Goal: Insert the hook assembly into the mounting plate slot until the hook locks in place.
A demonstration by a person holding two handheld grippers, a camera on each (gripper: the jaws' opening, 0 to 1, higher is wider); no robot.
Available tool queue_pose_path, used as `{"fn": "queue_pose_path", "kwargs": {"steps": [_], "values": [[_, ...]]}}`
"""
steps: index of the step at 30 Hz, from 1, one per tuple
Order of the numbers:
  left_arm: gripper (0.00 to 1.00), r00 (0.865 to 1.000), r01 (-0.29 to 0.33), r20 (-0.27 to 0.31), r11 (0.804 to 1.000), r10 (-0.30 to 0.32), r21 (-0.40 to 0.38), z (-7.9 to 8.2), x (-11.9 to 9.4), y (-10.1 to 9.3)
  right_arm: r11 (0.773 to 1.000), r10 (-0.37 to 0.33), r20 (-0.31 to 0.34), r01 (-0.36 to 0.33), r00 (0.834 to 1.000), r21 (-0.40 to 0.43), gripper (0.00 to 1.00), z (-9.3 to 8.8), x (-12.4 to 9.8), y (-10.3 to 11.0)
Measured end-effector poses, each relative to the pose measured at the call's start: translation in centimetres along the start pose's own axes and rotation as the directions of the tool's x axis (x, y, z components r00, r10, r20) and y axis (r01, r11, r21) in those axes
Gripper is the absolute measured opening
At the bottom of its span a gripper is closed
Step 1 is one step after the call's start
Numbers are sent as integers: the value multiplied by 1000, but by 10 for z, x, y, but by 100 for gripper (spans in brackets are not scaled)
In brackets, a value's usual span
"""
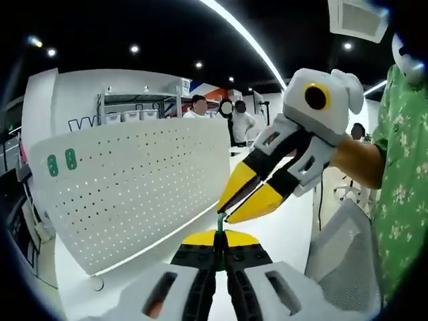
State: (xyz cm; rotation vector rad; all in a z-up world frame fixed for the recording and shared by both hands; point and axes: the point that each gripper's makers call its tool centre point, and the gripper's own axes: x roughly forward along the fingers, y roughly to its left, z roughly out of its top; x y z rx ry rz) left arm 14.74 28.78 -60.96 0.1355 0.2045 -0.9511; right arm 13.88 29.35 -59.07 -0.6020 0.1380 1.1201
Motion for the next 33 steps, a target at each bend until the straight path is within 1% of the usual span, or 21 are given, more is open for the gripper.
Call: {"fn": "queue_pose_path", "kwargs": {"steps": [2,4,5,6,9,11,12,13,14,15,16,17,18,19,20,22,23,25,27,31,33], "values": [[3,1000,-14,19,1000,14,-22,1,-1,3,997,10,6,-11,1000,74,7,-3,0,-1],[3,998,-26,52,998,29,-52,4,-3,6,986,21,33,-26,999,163,6,-4,-1,-2],[3,997,-27,66,997,32,-66,5,-4,7,973,29,52,-40,998,226,7,-5,-2,-3],[3,996,-28,78,997,34,-77,6,-5,8,966,29,69,-46,997,256,7,-4,-3,-4],[3,991,-30,126,994,43,-105,10,-9,12,924,45,99,-79,994,375,6,-7,-4,-6],[3,983,-18,176,991,42,-135,16,-11,13,896,56,119,-102,991,433,6,-8,-4,-6],[3,978,-6,207,989,37,-148,20,-12,12,888,55,128,-107,990,446,6,-7,-4,-6],[3,974,-1,222,988,36,-155,22,-13,12,885,57,136,-113,989,452,6,-7,-4,-6],[3,972,3,232,988,33,-154,23,-14,12,874,65,145,-127,987,469,6,-6,-4,-5],[3,969,8,244,988,30,-153,24,-15,12,856,74,159,-144,985,497,6,-4,-3,-3],[3,966,10,258,988,30,-152,26,-15,12,845,78,171,-156,982,511,6,-2,-3,-3],[3,963,11,266,989,29,-149,27,-16,12,825,82,184,-171,980,539,6,0,-4,-2],[3,960,14,279,989,28,-146,29,-16,11,820,82,187,-173,979,545,6,0,-4,-3],[3,957,16,289,989,26,-144,30,-17,11,801,76,202,-181,976,570,6,2,-5,-4],[3,952,18,305,990,26,-141,33,-18,11,791,71,204,-180,976,585,6,2,-5,-6],[3,948,22,318,989,25,-145,34,-18,11,774,62,205,-177,977,608,6,0,-6,-9],[3,946,23,324,989,26,-145,35,-18,10,771,61,204,-176,977,612,6,-1,-6,-10],[3,943,20,330,990,27,-137,37,-17,9,745,66,216,-193,974,638,6,0,-6,-9],[3,940,15,340,992,28,-125,39,-17,8,712,76,237,-219,969,668,7,3,-6,-7],[3,935,16,353,994,24,-111,43,-16,6,698,61,226,-203,972,687,9,-1,-6,-10],[3,935,11,355,995,25,-99,44,-16,6,663,62,239,-219,969,716,10,-1,-6,-10]]}}
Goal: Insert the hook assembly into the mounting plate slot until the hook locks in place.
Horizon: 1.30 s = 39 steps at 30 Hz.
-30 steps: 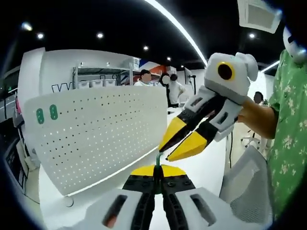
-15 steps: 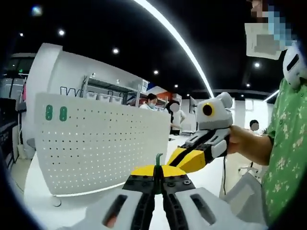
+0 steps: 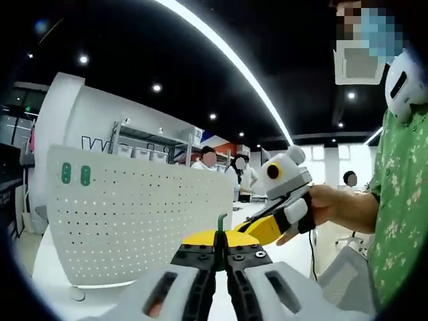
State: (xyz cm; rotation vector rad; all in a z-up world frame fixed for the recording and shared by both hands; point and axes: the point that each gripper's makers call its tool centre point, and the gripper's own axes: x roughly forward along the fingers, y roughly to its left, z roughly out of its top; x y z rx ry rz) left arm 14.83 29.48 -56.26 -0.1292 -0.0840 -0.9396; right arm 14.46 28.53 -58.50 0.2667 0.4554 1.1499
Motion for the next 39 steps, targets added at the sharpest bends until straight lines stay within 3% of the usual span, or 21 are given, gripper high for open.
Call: {"fn": "queue_pose_path", "kwargs": {"steps": [9,13,17,24,30,39], "values": [[3,999,25,40,999,-26,25,6,2,-8,991,42,25,-45,999,128,9,2,1,7],[3,999,25,43,999,-27,34,8,2,-8,991,31,38,-35,999,129,7,5,0,6],[3,1000,22,20,998,-23,57,5,2,-8,996,3,47,-7,999,87,4,10,-3,3],[3,997,3,-79,990,9,142,-8,6,-8,996,-76,34,77,997,-42,3,13,-5,-4],[3,983,-5,-175,968,50,251,-18,8,-9,972,-146,2,144,989,-188,2,10,-3,-7],[4,977,-27,-196,960,84,280,-20,9,-7,920,-209,-8,194,978,-340,2,13,-2,-4]]}}
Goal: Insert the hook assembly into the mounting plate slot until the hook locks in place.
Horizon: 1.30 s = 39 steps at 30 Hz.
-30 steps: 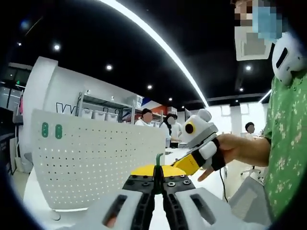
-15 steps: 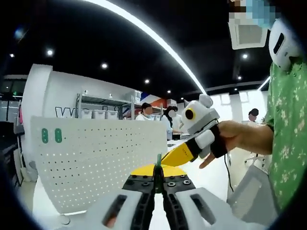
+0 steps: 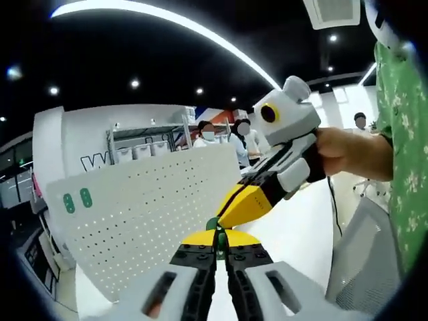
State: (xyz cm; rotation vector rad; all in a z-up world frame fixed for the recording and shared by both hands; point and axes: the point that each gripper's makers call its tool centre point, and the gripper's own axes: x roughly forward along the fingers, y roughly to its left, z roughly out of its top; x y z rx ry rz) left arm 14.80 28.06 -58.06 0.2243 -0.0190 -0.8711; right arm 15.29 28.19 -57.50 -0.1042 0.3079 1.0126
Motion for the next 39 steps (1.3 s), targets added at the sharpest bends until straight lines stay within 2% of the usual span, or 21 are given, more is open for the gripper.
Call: {"fn": "queue_pose_path", "kwargs": {"steps": [4,17,28,39], "values": [[4,1000,-9,0,1000,9,-13,-2,0,0,999,-11,-3,11,1000,-34,2,2,-1,1],[3,999,-27,24,996,29,-86,-4,-2,6,999,-3,-2,3,1000,-43,4,3,-1,2],[3,998,-53,32,989,58,-141,-6,-2,16,998,-33,7,34,999,-51,6,5,-8,-9],[3,994,-94,33,979,102,-183,-7,-4,27,993,-76,-11,75,997,-95,11,-2,-17,-20]]}}
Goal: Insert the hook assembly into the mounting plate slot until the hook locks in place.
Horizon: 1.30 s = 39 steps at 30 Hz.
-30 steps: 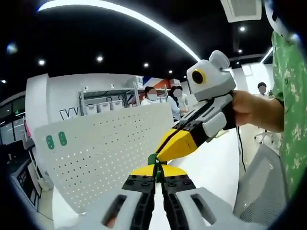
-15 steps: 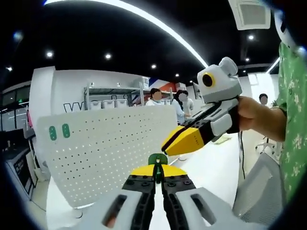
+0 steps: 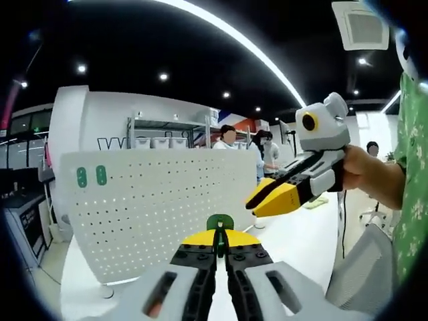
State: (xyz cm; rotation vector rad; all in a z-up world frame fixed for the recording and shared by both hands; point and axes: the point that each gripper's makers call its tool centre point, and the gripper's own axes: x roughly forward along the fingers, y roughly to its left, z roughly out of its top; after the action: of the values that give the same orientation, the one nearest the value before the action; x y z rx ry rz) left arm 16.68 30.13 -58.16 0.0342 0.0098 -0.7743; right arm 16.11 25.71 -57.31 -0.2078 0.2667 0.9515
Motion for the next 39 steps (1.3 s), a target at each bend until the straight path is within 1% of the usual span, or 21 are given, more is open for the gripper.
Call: {"fn": "queue_pose_path", "kwargs": {"steps": [4,8,11,14,21,27,30,34,36,38,39], "values": [[3,1000,-9,2,1000,9,-15,1,0,3,1000,-16,-3,16,1000,11,14,-3,-4,-6],[3,1000,-13,7,1000,13,-24,3,0,4,999,-38,-1,38,999,17,21,-5,-7,-12],[3,1000,-18,9,1000,19,-25,5,1,4,997,-67,15,66,998,29,26,-3,-12,-19],[3,1000,-22,8,999,23,-25,6,2,4,995,-89,27,88,996,36,29,-2,-17,-25],[3,1000,-31,-3,999,31,-23,7,5,4,990,-138,47,135,989,49,35,-1,-34,-40],[3,999,-52,-8,998,52,-36,9,10,5,982,-179,61,175,982,69,38,-3,-55,-56],[3,997,-72,-8,997,71,-39,12,13,7,980,-192,70,186,979,77,39,-2,-64,-63],[4,991,-130,0,991,130,-39,19,17,18,978,-203,89,196,975,73,42,3,-73,-68],[4,988,-154,12,987,155,-39,24,20,23,977,-207,93,200,974,71,43,5,-77,-72],[4,982,-188,15,982,188,-22,28,22,30,977,-208,91,202,974,68,44,4,-80,-74],[4,978,-206,17,978,206,-26,31,25,35,977,-209,88,203,974,65,45,4,-82,-77]]}}
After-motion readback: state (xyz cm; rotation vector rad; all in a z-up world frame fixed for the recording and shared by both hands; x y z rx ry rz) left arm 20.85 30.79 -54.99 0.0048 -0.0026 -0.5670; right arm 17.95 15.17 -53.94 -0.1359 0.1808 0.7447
